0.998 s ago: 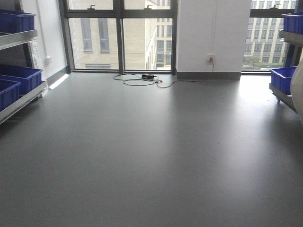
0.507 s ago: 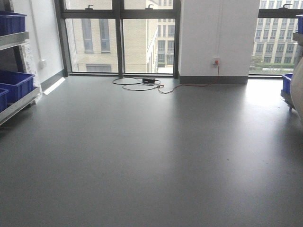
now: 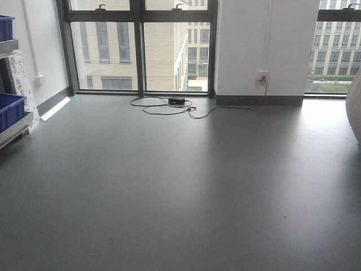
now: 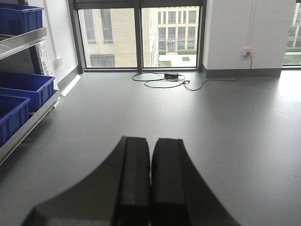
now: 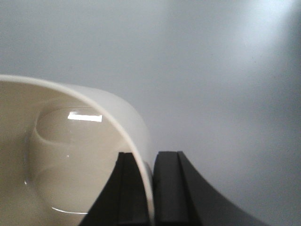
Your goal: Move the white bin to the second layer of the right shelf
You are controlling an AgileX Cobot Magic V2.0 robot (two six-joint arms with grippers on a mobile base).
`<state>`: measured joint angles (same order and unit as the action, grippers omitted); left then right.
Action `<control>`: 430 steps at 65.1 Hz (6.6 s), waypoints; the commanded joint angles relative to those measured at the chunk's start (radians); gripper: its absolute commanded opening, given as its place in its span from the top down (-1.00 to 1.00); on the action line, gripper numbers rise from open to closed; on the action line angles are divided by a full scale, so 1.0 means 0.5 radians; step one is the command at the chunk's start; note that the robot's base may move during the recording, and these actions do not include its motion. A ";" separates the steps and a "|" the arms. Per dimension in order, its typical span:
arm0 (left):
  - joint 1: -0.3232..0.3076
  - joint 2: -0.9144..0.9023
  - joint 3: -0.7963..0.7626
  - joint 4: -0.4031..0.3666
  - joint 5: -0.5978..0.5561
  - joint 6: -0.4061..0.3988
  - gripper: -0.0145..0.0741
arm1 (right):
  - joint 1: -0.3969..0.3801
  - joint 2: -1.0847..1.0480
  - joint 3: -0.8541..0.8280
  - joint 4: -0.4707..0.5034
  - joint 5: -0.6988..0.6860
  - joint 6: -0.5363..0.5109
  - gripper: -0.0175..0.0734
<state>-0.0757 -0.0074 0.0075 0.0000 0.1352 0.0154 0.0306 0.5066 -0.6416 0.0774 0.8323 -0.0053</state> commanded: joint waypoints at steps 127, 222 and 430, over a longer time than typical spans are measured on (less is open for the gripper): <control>-0.009 -0.032 0.074 0.000 -0.174 -0.006 0.48 | -0.016 0.003 -0.057 0.017 -0.174 -0.009 0.51; -0.009 -0.032 0.074 0.000 -0.174 -0.006 0.48 | -0.016 0.003 -0.057 0.017 -0.174 -0.009 0.51; -0.009 -0.032 0.074 0.000 -0.174 -0.006 0.48 | -0.162 1.151 -0.042 0.139 -1.074 -0.011 0.51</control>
<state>-0.0742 -0.0074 0.0075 0.0000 0.1352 0.0154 -0.0444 1.0645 -0.6335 0.1284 0.4197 -0.0053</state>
